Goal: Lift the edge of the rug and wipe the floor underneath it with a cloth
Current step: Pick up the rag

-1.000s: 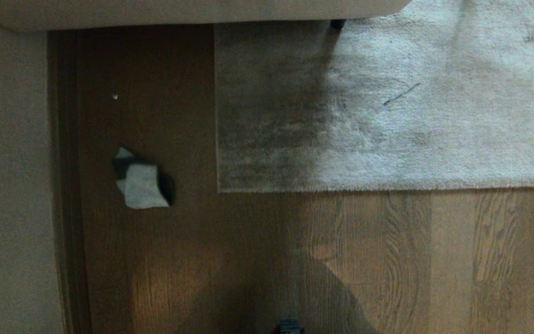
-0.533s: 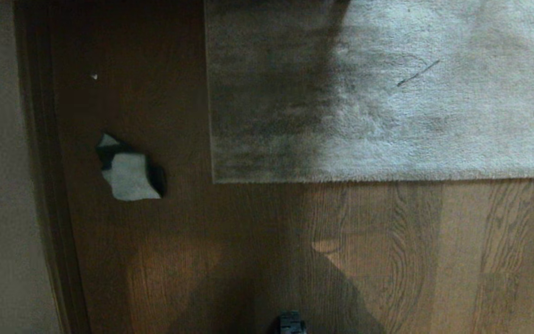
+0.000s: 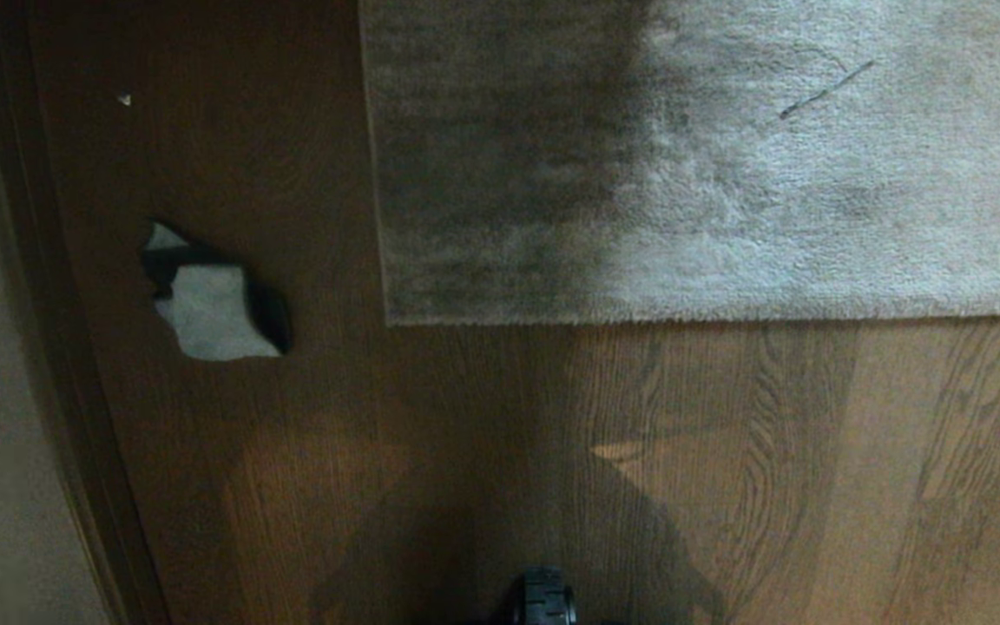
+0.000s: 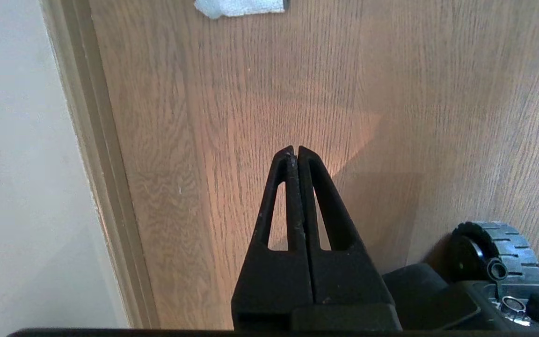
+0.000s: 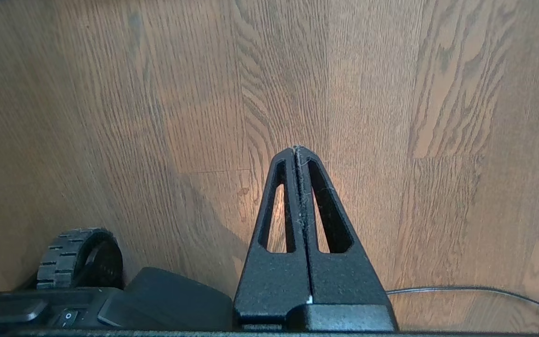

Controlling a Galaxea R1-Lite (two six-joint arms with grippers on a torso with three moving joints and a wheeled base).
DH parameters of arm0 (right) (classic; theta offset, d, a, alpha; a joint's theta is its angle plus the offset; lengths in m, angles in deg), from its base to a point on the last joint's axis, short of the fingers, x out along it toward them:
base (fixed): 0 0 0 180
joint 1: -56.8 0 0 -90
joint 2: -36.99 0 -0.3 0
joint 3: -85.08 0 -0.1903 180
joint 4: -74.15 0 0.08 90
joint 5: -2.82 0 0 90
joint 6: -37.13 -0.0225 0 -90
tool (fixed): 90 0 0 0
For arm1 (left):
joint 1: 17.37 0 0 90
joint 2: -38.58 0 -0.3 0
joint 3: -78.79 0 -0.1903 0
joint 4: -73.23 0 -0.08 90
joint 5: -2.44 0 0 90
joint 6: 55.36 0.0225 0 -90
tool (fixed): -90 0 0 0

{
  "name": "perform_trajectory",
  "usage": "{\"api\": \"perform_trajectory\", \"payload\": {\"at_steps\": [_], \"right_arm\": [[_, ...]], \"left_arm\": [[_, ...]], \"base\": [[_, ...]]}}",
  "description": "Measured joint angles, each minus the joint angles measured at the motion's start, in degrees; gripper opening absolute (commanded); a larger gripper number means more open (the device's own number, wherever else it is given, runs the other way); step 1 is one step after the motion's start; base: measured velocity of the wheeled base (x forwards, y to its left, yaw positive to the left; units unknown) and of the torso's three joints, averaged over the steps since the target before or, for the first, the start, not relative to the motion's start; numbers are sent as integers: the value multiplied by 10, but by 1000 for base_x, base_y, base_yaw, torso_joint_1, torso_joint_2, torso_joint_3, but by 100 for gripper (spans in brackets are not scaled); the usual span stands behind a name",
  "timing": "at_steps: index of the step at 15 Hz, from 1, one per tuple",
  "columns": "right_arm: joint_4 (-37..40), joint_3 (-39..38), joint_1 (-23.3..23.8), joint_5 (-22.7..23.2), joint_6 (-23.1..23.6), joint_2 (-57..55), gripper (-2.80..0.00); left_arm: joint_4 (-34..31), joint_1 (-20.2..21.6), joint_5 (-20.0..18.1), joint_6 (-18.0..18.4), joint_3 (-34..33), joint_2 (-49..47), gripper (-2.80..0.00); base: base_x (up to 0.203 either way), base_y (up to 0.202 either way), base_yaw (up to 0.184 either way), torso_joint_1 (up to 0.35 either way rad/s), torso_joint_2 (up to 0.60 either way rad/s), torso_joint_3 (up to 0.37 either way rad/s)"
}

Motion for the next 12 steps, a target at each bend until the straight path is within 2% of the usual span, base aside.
{"api": "perform_trajectory", "payload": {"at_steps": [12], "right_arm": [[0,0,0,0,0,0,-280]], "left_arm": [[0,0,0,0,0,0,-280]], "base": [[0,0,0,0,-1,-3]]}}
